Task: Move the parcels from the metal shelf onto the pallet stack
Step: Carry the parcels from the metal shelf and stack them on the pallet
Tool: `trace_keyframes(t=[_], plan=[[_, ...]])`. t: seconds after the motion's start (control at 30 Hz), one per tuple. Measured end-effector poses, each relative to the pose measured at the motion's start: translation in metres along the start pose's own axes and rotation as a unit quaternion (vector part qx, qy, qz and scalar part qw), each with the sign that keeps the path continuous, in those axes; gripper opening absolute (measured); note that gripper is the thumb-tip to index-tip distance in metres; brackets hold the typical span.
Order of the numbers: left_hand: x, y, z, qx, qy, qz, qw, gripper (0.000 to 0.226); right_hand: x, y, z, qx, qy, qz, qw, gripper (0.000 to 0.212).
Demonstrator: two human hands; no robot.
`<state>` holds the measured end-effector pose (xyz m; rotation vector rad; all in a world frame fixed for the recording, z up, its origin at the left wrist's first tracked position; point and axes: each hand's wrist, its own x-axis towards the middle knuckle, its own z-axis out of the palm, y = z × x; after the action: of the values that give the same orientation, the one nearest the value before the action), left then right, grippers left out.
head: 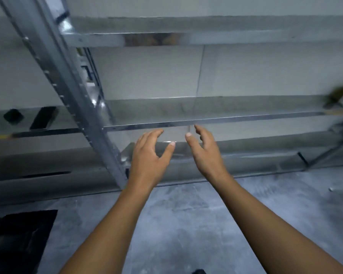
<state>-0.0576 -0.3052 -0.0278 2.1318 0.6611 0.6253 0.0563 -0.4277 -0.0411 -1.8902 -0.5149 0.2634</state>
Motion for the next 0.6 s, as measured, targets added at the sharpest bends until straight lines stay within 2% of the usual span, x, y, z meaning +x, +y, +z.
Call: trace_keyframes(t=[0.13,0.3,0.4,0.6], plan=[[0.010,0.071,0.095,-0.005,-0.062,0.055,0.997,0.049,0.007,0.040,-0.117,0.015,0.096,0.031,0.995,0.061],[0.020,0.140,0.200,-0.034,-0.142,0.109,0.983,0.051,0.006,0.090,-0.250,0.031,0.229,0.083,0.969,0.062],[0.028,0.173,0.257,-0.043,-0.186,0.136,0.972,0.050,0.003,0.115,-0.302,0.030,0.280,0.107,0.954,0.071],[0.065,0.222,0.370,-0.093,-0.255,0.179,0.946,0.049,0.028,0.168,-0.369,0.040,0.335,0.148,0.929,0.063]])
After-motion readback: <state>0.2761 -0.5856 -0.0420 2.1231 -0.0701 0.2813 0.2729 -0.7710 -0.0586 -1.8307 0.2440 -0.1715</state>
